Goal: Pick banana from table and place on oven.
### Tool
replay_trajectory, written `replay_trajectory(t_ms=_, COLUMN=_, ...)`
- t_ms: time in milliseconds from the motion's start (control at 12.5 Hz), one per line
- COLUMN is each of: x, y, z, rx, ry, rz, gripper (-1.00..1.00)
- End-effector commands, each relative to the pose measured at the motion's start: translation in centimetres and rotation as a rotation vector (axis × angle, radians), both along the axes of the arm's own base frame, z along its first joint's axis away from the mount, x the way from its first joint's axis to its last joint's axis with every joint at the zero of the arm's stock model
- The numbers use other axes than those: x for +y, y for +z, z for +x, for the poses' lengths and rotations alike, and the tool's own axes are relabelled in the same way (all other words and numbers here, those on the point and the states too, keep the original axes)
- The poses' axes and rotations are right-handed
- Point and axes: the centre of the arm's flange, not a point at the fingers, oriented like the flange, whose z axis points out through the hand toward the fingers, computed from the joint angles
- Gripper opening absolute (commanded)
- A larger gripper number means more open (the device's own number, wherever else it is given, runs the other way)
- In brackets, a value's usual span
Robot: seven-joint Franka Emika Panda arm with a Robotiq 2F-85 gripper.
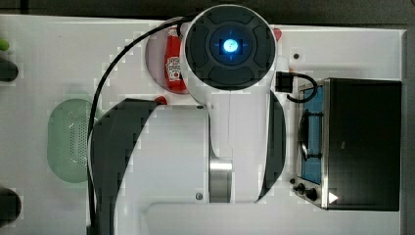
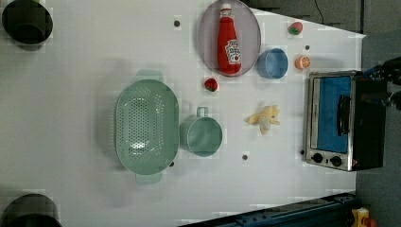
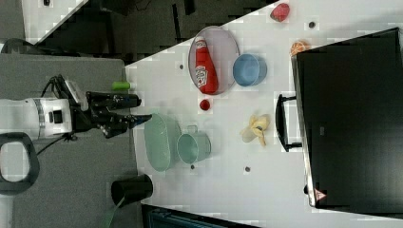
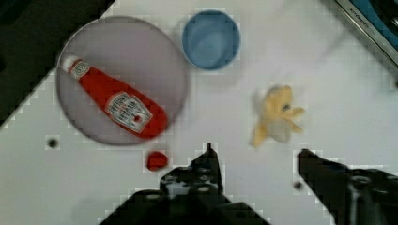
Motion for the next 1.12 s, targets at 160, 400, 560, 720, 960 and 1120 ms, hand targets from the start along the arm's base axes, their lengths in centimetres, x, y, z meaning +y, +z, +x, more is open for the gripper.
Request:
replay_trajectory(t_ms=160, x=-2.1, y=8.3, z=-14.7, rx=-0.036, ry=-0.071, rz=0.017, gripper=0.81)
replay_trajectory(t_ms=400, x=-2.1, y=6.7, z=-14.6, rx=-0.008, ry=-0.071, rz=0.017, gripper=1.00)
replay_trajectory(t_ms=560, x=-2.2, y=4.4, z=-13.6, rx=0.004, ry=-0.072, rz=0.018, gripper=1.00)
replay_trajectory(t_ms=720, x=-2.4, y=0.9, z=-12.1, rx=0.005, ry=-0.075, rz=0.018, gripper=1.00)
replay_trajectory(t_ms=960, x=-2.7, y=-6.1, z=-9.8, rx=0.015, ry=-0.081, rz=0.018, gripper=1.00)
replay_trajectory(t_ms=1120, x=-3.2, y=-11.2, z=-8.4, rx=0.026, ry=-0.089, rz=0.018, gripper=1.00)
